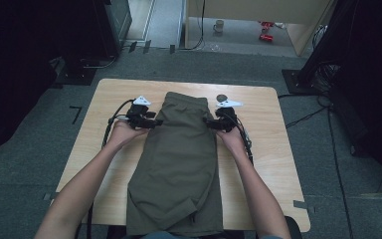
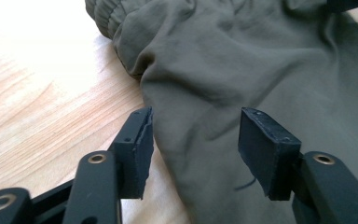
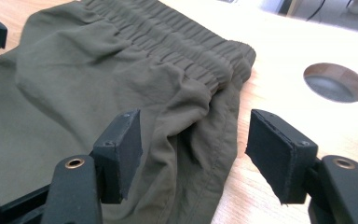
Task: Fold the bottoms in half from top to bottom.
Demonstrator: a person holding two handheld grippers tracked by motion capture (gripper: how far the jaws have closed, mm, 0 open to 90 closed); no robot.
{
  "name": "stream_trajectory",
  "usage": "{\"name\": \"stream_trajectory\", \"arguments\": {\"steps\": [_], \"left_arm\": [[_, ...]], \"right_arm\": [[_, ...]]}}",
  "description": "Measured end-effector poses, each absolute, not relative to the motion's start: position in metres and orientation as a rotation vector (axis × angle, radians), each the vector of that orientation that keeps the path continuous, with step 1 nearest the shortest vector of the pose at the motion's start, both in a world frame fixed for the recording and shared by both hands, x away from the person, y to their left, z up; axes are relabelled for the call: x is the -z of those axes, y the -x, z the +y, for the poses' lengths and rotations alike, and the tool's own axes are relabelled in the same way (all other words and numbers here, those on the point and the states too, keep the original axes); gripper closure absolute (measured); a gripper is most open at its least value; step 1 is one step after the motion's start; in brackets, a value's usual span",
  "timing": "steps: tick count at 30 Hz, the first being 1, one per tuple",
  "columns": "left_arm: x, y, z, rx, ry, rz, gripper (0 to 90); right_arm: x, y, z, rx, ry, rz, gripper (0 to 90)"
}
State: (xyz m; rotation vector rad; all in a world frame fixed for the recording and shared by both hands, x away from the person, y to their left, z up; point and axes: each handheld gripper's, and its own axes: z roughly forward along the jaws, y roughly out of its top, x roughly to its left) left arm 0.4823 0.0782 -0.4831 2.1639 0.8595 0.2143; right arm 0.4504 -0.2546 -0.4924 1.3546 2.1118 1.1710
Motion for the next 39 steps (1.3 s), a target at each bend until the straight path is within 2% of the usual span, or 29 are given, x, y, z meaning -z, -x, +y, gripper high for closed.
{"name": "stream_trajectory", "arguments": {"steps": [8,11,20,23,27,33,39], "left_arm": [[0.489,-0.504,0.071,-0.206,-2.120,0.907,45.7],[0.492,-0.512,0.071,-0.154,-2.112,0.950,44.7],[0.502,-0.518,0.058,-0.176,-2.175,0.952,43.5],[0.503,-0.517,0.055,-0.190,-2.171,0.949,43.4],[0.505,-0.518,0.053,-0.179,-2.161,0.956,44.4],[0.507,-0.515,0.051,-0.141,-2.145,0.953,55.9],[0.508,-0.514,0.050,-0.096,-2.137,0.955,67.0]], "right_arm": [[0.496,-0.476,-0.246,-1.116,-1.400,2.160,30.9],[0.497,-0.485,-0.243,-1.082,-1.401,2.170,30.7],[0.513,-0.493,-0.248,-1.023,-1.420,2.162,34.8],[0.517,-0.493,-0.251,-1.058,-1.448,2.164,39.1],[0.517,-0.493,-0.246,-1.030,-1.400,2.167,49.5],[0.520,-0.491,-0.241,-1.066,-1.372,2.153,64.5],[0.521,-0.491,-0.237,-1.088,-1.382,2.141,73.2]]}}
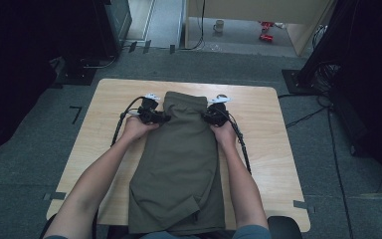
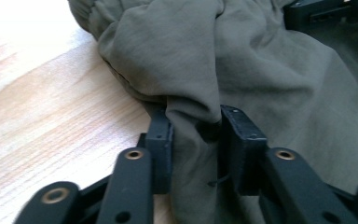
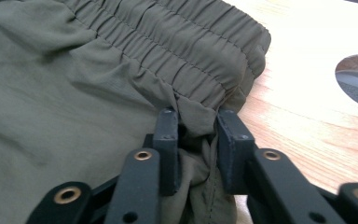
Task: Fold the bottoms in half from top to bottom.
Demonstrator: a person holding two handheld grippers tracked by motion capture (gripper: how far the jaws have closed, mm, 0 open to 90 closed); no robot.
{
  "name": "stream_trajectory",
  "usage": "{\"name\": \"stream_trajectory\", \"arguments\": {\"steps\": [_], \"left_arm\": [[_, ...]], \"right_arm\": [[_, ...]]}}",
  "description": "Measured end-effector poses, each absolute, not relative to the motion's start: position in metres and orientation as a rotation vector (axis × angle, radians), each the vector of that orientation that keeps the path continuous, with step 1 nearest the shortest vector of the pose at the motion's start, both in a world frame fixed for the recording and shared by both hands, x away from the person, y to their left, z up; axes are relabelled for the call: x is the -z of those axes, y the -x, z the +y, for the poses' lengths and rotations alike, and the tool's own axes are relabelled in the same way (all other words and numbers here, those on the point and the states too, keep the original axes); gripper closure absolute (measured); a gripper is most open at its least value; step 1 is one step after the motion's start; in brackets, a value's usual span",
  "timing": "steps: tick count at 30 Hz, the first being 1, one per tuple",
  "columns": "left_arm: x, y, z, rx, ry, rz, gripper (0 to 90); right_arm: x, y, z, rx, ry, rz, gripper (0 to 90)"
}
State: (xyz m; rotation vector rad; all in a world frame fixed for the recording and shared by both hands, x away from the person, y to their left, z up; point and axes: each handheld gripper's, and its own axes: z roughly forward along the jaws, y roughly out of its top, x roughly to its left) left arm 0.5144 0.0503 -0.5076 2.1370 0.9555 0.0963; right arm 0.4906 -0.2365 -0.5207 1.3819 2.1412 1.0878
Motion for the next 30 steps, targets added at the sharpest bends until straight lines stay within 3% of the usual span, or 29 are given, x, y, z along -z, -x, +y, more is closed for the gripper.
{"name": "stream_trajectory", "arguments": {"steps": [9,17,25,30], "left_arm": [[0.501,-0.510,0.047,-0.130,-2.199,0.934,83.9],[0.486,-0.517,0.055,-0.063,-2.146,0.954,87.2],[0.443,-0.530,0.056,-0.139,-2.018,0.942,87.3],[0.389,-0.537,0.057,-0.266,-1.930,0.878,87.3]], "right_arm": [[0.513,-0.492,-0.232,-1.038,-1.473,2.177,84.0],[0.494,-0.502,-0.244,-1.095,-1.607,2.213,85.7],[0.445,-0.514,-0.245,-1.191,-1.519,2.124,85.8],[0.394,-0.519,-0.245,-1.209,-1.407,2.052,85.8]]}}
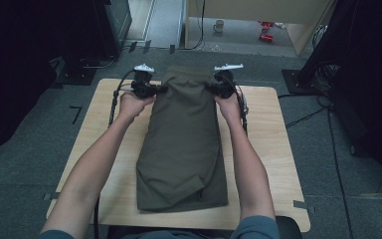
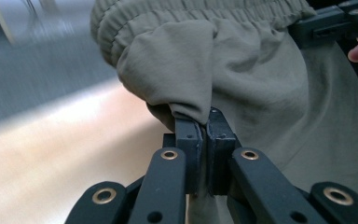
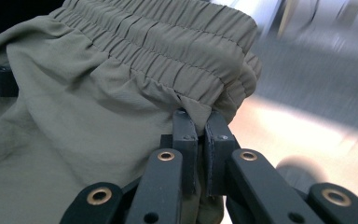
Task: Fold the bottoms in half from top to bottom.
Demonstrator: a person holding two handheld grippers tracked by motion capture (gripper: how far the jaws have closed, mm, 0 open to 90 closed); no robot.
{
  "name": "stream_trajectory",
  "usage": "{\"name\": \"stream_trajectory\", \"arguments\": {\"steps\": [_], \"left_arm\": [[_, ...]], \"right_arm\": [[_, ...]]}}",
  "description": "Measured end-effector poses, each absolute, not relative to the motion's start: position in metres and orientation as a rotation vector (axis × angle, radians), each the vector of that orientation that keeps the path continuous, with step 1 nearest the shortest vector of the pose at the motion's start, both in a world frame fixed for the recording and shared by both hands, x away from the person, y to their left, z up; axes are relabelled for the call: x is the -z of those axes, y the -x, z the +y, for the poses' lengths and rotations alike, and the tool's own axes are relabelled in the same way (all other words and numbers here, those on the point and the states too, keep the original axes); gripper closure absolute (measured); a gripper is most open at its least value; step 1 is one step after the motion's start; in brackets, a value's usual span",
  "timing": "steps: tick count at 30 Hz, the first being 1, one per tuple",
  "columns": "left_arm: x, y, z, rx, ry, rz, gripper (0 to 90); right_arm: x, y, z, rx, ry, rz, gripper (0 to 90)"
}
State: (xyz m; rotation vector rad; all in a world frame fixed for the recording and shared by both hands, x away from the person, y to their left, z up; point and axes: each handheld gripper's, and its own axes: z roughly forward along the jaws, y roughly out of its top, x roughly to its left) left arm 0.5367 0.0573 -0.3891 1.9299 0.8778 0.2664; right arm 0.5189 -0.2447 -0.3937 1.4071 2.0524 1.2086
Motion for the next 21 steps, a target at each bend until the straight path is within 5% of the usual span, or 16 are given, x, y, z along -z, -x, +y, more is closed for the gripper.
{"name": "stream_trajectory", "arguments": {"steps": [5,21], "left_arm": [[0.367,-0.528,0.061,-0.449,-1.859,0.768,87.1],[0.416,-0.475,0.065,-0.280,-2.024,0.772,87.1]], "right_arm": [[0.354,-0.504,-0.244,-1.295,-1.221,1.881,85.6],[0.407,-0.464,-0.248,-1.174,-1.248,2.127,85.4]]}}
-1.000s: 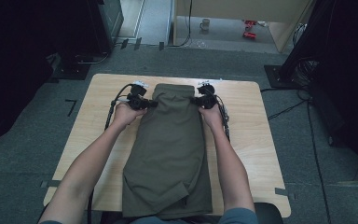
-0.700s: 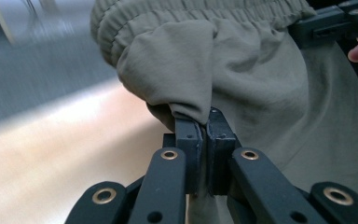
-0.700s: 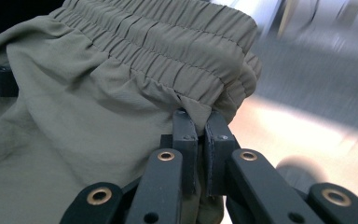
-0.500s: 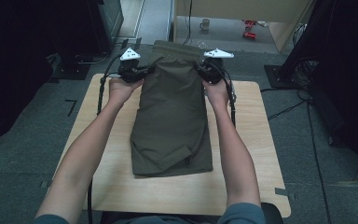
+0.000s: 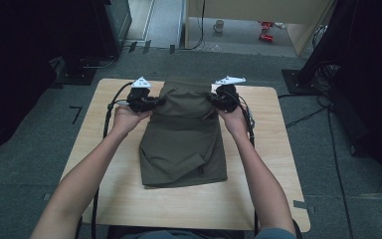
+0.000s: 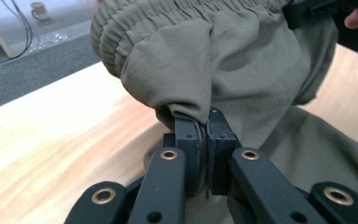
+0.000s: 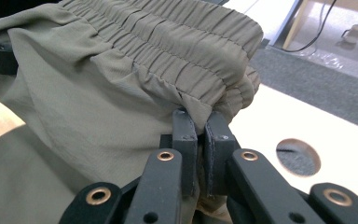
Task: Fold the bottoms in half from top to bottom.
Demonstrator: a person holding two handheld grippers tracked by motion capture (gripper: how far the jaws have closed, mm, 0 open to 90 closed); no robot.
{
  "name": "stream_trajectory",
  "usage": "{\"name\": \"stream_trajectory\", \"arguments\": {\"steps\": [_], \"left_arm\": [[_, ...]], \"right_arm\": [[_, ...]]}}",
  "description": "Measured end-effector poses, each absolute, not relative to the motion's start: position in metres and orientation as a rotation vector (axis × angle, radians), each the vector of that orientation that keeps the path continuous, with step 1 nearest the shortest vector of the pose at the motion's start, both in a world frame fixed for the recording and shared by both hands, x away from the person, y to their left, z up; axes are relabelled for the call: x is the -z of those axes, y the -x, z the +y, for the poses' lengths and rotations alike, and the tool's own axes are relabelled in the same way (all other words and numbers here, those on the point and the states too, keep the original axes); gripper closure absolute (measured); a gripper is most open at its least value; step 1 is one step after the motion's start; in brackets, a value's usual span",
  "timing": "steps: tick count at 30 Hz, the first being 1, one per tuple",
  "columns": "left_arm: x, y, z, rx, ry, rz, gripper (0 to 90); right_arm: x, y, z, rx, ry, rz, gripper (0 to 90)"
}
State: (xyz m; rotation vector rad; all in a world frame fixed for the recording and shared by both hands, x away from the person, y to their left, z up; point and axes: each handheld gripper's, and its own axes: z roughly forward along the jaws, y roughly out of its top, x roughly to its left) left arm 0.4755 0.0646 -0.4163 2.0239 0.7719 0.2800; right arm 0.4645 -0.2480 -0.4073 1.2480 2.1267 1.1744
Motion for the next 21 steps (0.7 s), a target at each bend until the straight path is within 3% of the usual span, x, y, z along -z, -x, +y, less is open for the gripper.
{"name": "stream_trajectory", "arguments": {"steps": [10,21], "left_arm": [[0.430,-0.424,0.072,-0.292,-2.046,0.712,87.0],[0.468,-0.388,0.076,-0.176,-2.127,0.755,86.5]], "right_arm": [[0.421,-0.416,-0.250,-1.195,-1.199,2.201,84.2],[0.467,-0.379,-0.247,-1.192,-1.218,2.279,83.0]]}}
